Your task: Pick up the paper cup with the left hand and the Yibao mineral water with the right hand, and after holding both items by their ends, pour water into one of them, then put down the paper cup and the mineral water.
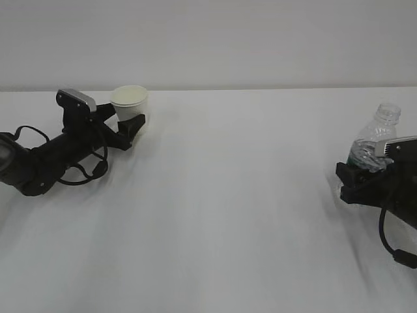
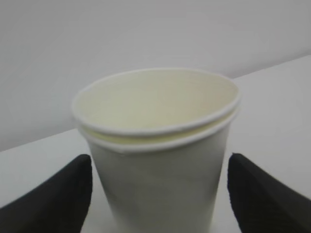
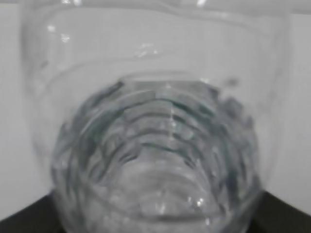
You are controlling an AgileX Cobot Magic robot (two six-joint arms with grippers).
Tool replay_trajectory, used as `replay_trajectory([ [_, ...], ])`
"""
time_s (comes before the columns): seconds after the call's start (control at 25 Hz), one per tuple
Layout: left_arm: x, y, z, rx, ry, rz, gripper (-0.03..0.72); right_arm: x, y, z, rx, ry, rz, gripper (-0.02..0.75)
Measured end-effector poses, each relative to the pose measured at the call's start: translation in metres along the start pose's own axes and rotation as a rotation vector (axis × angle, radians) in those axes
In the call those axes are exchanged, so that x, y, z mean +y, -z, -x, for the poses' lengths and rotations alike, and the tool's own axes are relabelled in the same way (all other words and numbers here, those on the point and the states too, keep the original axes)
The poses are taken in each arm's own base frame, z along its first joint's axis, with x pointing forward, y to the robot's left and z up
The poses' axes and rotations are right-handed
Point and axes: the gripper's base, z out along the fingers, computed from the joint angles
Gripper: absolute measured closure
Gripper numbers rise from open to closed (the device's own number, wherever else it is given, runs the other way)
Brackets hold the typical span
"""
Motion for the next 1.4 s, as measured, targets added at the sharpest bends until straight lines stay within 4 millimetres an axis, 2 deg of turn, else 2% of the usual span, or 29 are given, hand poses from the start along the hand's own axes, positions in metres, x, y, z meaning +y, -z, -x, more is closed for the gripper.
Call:
replay_trajectory([
  [0.88, -0.002, -0.001, 0.0, 0.003, -0.014, -0.029, 0.099, 0.0, 0.0, 0.0, 0.0, 0.0, 0.0, 0.293],
  [1.16, -0.008, 0.0, -0.001, 0.016, -0.045, -0.095, 0.181, 0.0, 0.0, 0.0, 0.0, 0.0, 0.0, 0.293],
  [1.4, 0.004, 0.014, -0.004, 0.023, -0.077, -0.16, 0.218, 0.0, 0.0, 0.0, 0.0, 0.0, 0.0, 0.293],
])
